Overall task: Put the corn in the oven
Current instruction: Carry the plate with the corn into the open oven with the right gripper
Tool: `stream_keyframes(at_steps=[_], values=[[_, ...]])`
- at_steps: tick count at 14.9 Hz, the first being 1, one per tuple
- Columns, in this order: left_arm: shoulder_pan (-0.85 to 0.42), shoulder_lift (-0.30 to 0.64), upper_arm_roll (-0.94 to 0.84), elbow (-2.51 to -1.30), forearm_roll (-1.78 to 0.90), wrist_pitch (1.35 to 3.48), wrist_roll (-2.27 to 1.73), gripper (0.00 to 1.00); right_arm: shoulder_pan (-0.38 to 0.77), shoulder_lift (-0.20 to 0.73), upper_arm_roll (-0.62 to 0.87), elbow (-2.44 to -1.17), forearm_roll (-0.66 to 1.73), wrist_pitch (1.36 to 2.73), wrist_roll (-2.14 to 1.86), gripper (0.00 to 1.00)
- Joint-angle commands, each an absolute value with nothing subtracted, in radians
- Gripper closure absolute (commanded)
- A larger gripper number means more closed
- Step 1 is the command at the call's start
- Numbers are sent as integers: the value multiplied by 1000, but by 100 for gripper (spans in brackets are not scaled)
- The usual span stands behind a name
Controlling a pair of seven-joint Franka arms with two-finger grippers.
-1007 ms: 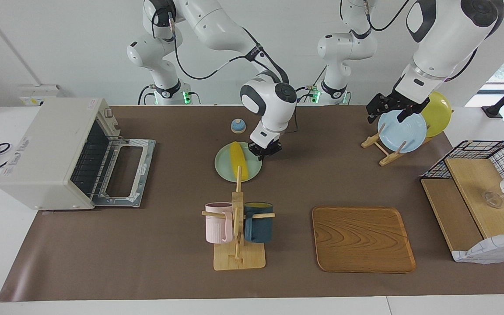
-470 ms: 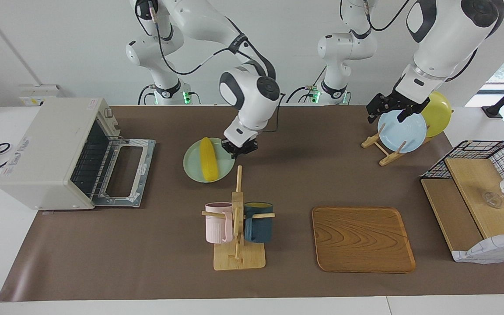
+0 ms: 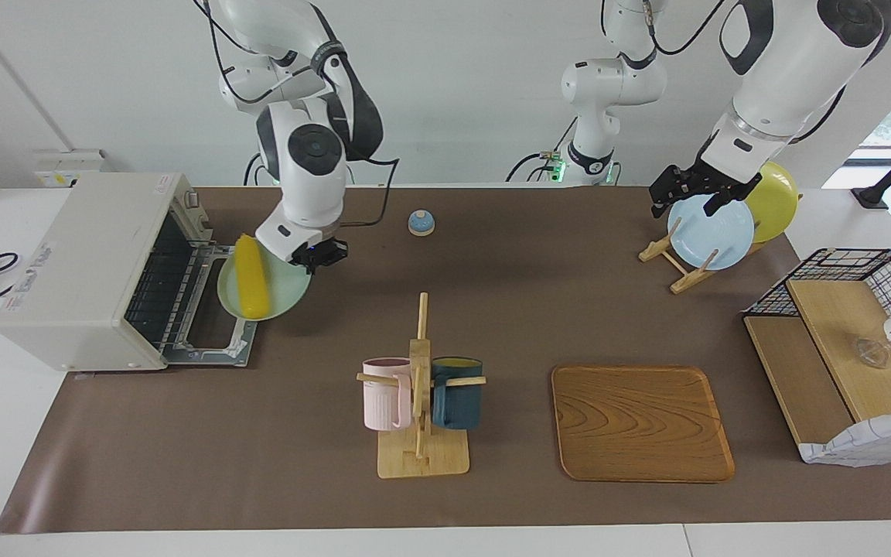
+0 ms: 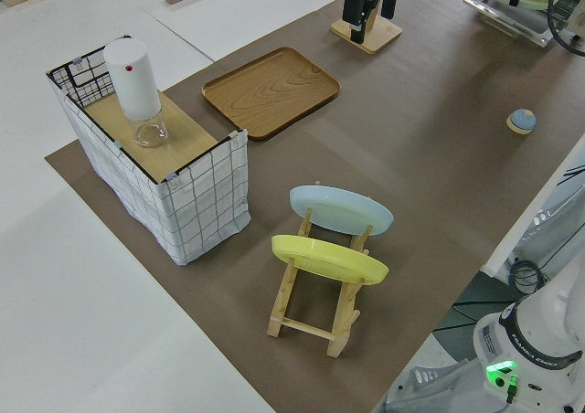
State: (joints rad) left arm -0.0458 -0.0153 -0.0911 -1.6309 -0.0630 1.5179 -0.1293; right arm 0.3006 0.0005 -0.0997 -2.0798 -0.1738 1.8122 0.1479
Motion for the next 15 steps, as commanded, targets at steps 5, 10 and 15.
stream_keyframes(at_steps=[5,10,15], values=[[-35,-35,-97,-1623,-40,1496,-121,0,78,-20,-86,-2172,-186,1969,-156,100],[-35,-44,-97,-1623,-37,1496,-124,0,-9,-38,-86,-2249,-186,2077,-274,100],[-34,-44,-95,-1624,-37,1500,-126,0,-46,-43,-84,-2279,-186,2123,-357,100]])
